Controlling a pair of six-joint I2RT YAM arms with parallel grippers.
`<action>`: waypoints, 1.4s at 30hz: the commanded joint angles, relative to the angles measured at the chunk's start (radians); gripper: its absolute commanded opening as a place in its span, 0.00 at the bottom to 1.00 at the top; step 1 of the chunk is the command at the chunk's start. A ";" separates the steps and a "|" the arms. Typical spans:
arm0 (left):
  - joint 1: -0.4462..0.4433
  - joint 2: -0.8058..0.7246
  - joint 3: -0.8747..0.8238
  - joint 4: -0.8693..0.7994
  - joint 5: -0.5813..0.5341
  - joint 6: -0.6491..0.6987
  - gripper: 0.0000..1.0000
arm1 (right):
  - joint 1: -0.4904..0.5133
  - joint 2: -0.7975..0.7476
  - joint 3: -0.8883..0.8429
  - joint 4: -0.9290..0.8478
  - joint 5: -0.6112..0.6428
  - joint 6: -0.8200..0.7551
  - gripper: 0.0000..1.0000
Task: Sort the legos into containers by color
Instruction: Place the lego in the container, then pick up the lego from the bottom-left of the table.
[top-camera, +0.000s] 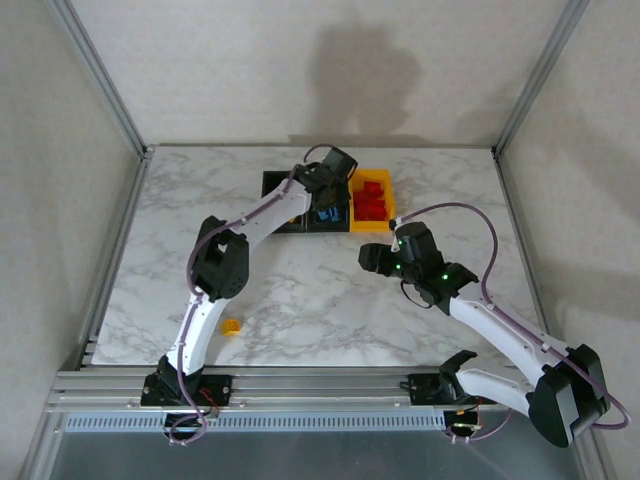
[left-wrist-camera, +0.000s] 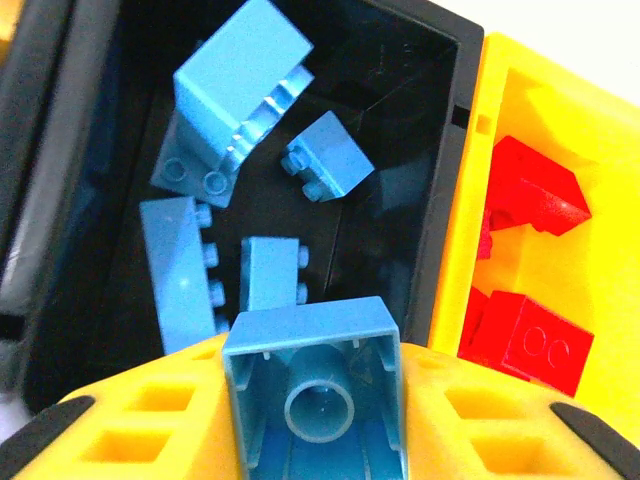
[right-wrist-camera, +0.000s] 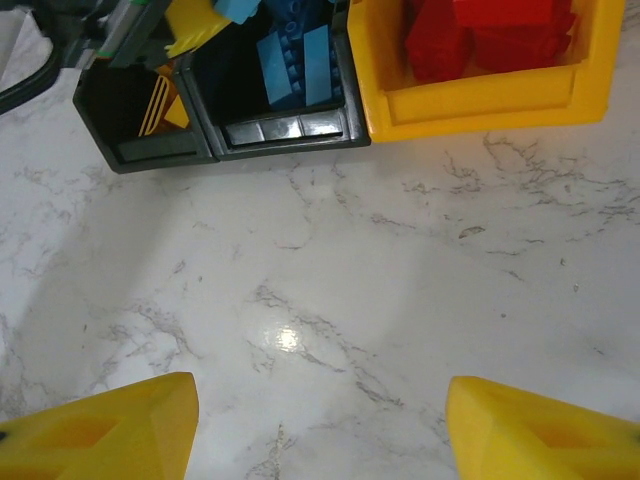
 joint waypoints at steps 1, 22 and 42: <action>0.005 0.059 0.082 -0.099 -0.013 0.030 0.38 | -0.010 -0.032 -0.017 -0.020 0.011 0.008 0.66; -0.022 -0.084 0.046 -0.092 0.002 0.083 0.55 | -0.019 -0.090 -0.012 0.001 -0.071 -0.045 0.66; -0.050 -0.941 -1.009 -0.095 -0.050 0.015 0.65 | 0.193 -0.013 -0.003 0.145 -0.278 -0.173 0.67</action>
